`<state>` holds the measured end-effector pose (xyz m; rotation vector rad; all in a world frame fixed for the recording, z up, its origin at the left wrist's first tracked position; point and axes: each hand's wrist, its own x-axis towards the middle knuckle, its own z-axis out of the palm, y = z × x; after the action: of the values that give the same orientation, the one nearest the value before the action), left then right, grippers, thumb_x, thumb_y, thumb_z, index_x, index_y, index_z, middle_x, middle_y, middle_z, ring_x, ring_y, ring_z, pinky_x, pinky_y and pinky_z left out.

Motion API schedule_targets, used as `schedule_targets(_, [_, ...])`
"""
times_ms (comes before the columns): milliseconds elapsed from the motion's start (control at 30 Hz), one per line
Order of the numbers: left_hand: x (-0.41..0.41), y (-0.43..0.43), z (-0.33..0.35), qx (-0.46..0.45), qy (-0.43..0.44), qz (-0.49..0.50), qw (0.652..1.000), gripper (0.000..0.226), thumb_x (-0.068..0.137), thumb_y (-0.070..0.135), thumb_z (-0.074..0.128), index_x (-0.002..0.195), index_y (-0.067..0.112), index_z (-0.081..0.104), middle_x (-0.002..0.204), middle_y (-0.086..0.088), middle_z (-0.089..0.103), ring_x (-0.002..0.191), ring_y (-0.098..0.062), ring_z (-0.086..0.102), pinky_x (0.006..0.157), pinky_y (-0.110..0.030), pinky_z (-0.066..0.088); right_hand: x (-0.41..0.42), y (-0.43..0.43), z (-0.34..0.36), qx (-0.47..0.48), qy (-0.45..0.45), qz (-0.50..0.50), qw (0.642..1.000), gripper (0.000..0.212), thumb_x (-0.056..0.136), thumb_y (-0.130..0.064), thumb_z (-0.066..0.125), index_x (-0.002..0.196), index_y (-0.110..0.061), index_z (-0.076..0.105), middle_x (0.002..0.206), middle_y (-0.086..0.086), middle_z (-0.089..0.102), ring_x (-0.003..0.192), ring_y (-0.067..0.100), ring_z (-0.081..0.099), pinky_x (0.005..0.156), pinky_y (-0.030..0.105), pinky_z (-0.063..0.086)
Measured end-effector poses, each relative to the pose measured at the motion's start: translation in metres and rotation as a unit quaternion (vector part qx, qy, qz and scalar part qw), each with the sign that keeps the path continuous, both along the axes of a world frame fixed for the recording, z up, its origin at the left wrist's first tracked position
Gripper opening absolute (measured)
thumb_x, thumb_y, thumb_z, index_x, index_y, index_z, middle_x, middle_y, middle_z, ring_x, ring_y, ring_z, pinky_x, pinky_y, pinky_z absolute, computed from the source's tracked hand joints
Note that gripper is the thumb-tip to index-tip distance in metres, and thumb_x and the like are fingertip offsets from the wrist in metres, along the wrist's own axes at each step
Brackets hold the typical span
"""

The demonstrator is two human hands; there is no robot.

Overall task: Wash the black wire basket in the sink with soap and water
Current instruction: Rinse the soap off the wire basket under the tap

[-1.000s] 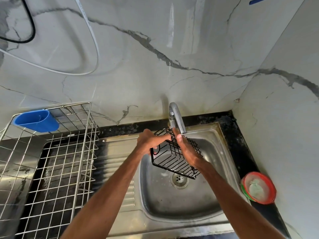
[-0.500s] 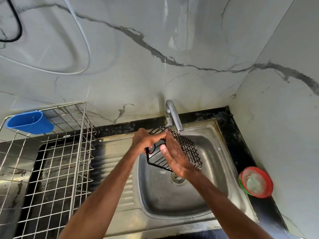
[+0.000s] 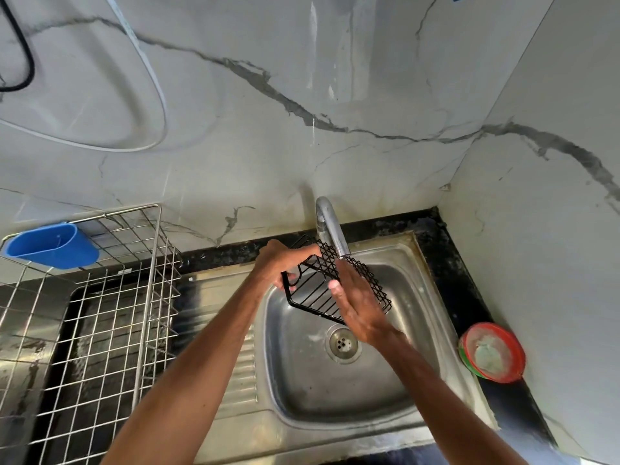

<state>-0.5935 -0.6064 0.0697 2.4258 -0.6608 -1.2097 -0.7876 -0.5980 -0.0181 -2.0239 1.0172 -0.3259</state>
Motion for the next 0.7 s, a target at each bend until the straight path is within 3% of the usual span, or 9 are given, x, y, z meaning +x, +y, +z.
schedule_targets(67, [0.000, -0.006, 0.001, 0.017, 0.018, -0.002, 1.000, 0.073, 0.072, 0.061, 0.086, 0.101, -0.001, 0.061, 0.089, -0.014, 0.067, 0.059, -0.024, 0.071, 0.037, -0.029, 0.052, 0.018, 0.007, 0.021, -0.039, -0.035, 0.017, 0.998, 0.073, 0.101, -0.066, 0.012, 0.161, -0.028, -0.003, 0.169, -0.008, -0.006, 0.155, 0.006, -0.008, 0.127, 0.042, 0.001])
schedule_targets(167, [0.005, -0.012, -0.006, 0.037, 0.054, -0.009, 0.998, 0.087, 0.068, 0.070, 0.084, 0.115, -0.002, 0.066, 0.101, -0.017, 0.070, 0.060, -0.032, 0.073, 0.045, -0.036, 0.058, 0.034, 0.018, 0.042, -0.083, -0.013, 0.027, 0.996, 0.078, 0.100, -0.066, 0.012, 0.162, -0.020, -0.001, 0.170, -0.001, -0.009, 0.155, 0.009, -0.011, 0.126, 0.043, -0.002])
schedule_targets(233, [0.012, -0.016, -0.020, 0.060, 0.083, -0.005, 0.995, 0.099, 0.060, 0.077, 0.083, 0.121, 0.000, 0.068, 0.106, -0.018, 0.072, 0.068, -0.036, 0.076, 0.061, -0.049, 0.065, 0.036, 0.028, 0.042, -0.151, 0.012, 0.045, 0.987, 0.080, 0.102, -0.062, 0.014, 0.161, -0.013, -0.004, 0.169, 0.005, -0.014, 0.155, 0.014, -0.015, 0.126, 0.042, -0.004])
schedule_targets(300, [0.011, -0.015, -0.015, 0.078, 0.098, 0.000, 0.992, 0.096, 0.069, 0.075, 0.078, 0.132, 0.004, 0.064, 0.116, -0.021, 0.071, 0.090, -0.037, 0.076, 0.078, -0.054, 0.064, 0.030, 0.032, 0.028, -0.186, 0.017, 0.050, 0.981, 0.080, 0.103, -0.056, 0.022, 0.160, -0.007, -0.004, 0.169, 0.008, -0.012, 0.156, 0.017, -0.012, 0.126, 0.040, -0.004])
schedule_targets(433, [0.010, -0.014, 0.005, 0.096, 0.110, -0.014, 0.989, 0.079, 0.093, 0.061, 0.065, 0.148, 0.006, 0.047, 0.138, -0.027, 0.054, 0.118, -0.044, 0.065, 0.087, -0.047, 0.058, -0.002, 0.021, -0.011, -0.120, 0.094, -0.005, 0.988, 0.082, 0.098, -0.068, 0.009, 0.160, -0.019, -0.012, 0.169, -0.001, -0.014, 0.156, 0.015, -0.008, 0.125, 0.044, -0.009])
schedule_targets(500, [0.014, -0.013, 0.007, 0.109, 0.116, -0.017, 0.987, 0.082, 0.094, 0.057, 0.066, 0.153, 0.007, 0.040, 0.147, -0.028, 0.047, 0.123, -0.044, 0.061, 0.087, -0.047, 0.057, -0.022, 0.014, -0.024, -0.038, 0.097, -0.013, 0.994, 0.083, 0.095, -0.075, 0.003, 0.161, -0.026, -0.007, 0.170, -0.002, -0.002, 0.156, 0.017, 0.002, 0.127, 0.044, 0.003])
schedule_targets(567, [0.019, -0.012, 0.005, 0.119, 0.113, -0.018, 0.986, 0.085, 0.092, 0.056, 0.069, 0.154, 0.007, 0.039, 0.143, -0.026, 0.048, 0.122, -0.041, 0.061, 0.089, -0.048, 0.057, -0.029, 0.011, -0.025, 0.008, 0.083, 0.000, 0.997, 0.085, 0.094, -0.078, 0.007, 0.160, -0.026, -0.003, 0.169, 0.004, 0.009, 0.156, 0.020, 0.008, 0.127, 0.044, 0.011])
schedule_targets(633, [0.022, -0.011, 0.002, 0.121, 0.108, -0.020, 0.987, 0.085, 0.090, 0.056, 0.072, 0.151, 0.007, 0.042, 0.124, -0.023, 0.052, 0.112, -0.036, 0.062, 0.094, -0.049, 0.058, -0.020, 0.013, -0.014, -0.017, 0.059, 0.024, 0.998, 0.079, 0.102, -0.066, 0.019, 0.159, -0.016, -0.003, 0.167, 0.019, 0.010, 0.156, 0.029, 0.008, 0.126, 0.051, 0.014])
schedule_targets(700, [0.022, -0.011, 0.002, 0.112, 0.096, -0.027, 0.989, 0.080, 0.090, 0.059, 0.071, 0.145, 0.006, 0.048, 0.111, -0.018, 0.056, 0.102, -0.032, 0.065, 0.091, -0.048, 0.060, 0.001, 0.021, 0.002, -0.057, 0.036, 0.071, 0.995, 0.078, 0.104, -0.062, 0.018, 0.159, -0.014, -0.010, 0.168, 0.018, -0.004, 0.156, 0.027, -0.004, 0.127, 0.050, 0.006])
